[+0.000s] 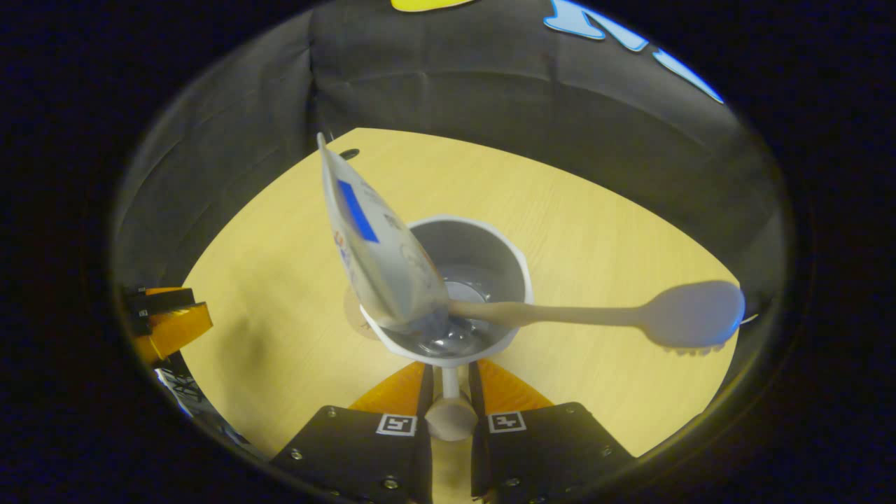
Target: Put the toothbrush and toothpaste on the desktop into the cup, then pick up the cup and place it on the coaster on the desktop.
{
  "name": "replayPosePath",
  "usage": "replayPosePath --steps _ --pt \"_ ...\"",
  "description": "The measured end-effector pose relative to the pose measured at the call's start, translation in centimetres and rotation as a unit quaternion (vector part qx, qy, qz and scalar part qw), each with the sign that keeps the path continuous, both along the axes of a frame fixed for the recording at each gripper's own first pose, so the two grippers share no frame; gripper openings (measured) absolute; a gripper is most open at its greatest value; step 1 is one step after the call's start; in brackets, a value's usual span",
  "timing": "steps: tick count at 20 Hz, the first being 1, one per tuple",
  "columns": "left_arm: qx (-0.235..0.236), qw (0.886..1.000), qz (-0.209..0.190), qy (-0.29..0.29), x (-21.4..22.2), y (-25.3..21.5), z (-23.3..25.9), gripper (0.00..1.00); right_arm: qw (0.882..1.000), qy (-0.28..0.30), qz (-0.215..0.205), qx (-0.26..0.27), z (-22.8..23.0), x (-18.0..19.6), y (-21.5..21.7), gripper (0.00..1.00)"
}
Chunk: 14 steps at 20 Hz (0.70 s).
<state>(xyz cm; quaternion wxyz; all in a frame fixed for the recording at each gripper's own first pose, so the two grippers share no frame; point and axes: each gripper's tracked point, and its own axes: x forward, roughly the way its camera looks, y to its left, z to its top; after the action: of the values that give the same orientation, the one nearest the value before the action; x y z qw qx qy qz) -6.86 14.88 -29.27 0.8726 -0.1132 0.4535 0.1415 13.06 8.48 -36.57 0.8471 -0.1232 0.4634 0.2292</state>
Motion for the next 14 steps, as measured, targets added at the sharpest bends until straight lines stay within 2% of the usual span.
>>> replayPosePath --steps 2,14 --pt "0.001 1.0 0.003 0.003 -1.2 0.1 0.7 0.8 1.0 0.001 0.008 0.001 -0.4 0.3 1.6 0.22" --pt "0.011 0.999 0.041 0.011 -3.1 0.4 3.0 0.8 0.999 0.014 0.042 -0.023 -3.6 1.4 7.7 0.22"
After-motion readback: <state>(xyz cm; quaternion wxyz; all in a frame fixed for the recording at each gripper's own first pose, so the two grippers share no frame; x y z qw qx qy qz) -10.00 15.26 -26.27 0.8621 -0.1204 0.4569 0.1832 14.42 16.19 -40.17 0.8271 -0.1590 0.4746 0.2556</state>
